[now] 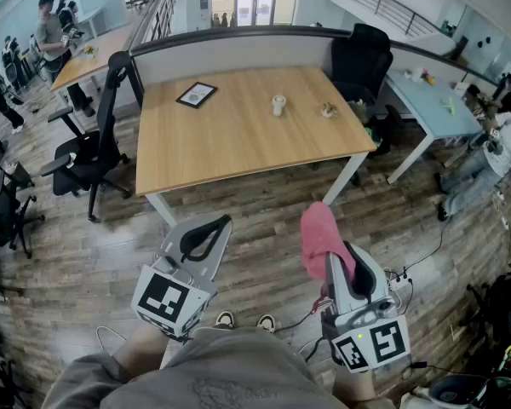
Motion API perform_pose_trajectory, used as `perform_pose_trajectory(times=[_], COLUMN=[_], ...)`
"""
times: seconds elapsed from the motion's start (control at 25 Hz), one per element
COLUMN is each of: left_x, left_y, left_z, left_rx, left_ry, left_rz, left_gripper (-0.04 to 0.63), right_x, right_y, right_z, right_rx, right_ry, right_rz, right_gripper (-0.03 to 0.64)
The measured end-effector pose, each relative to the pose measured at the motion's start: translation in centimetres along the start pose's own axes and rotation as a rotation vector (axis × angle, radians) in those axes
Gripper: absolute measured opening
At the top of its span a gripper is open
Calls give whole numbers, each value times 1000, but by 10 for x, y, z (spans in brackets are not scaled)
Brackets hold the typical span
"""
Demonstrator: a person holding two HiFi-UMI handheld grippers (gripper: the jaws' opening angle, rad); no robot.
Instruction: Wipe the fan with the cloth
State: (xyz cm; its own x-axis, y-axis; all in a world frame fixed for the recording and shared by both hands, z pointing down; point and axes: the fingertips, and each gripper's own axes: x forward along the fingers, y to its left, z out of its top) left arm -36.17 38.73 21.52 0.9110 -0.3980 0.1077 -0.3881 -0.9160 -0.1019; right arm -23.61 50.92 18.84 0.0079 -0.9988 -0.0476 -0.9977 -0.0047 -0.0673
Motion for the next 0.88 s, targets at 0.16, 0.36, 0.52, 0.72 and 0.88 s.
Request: perform_pose_trajectory(times=[0.16,0.36,0.52,0.72,0.88], left_x=[10,21,30,42,49], left_y=[-2,-10,-16,-25,-32], left_z=[0,0,1,3,3], left_rx=[55,54,56,60,75], left_ry=[-27,-24,-25,-26,-19], left_rz=[-12,-9,-7,13,34], left_gripper=[2,2,2,2,2], right_x=[-2,-4,-4,-7,-13], right_y=[-16,-31,-42,-60,-83], right_z=[-1,-3,-5,-7,-7], right_rx=[32,34,35,35,32], right_ry=[-10,-6,-8,-8,-12], right_rz=[-22,-27,-27,-17,-28], right_gripper=[72,71,71,72,72])
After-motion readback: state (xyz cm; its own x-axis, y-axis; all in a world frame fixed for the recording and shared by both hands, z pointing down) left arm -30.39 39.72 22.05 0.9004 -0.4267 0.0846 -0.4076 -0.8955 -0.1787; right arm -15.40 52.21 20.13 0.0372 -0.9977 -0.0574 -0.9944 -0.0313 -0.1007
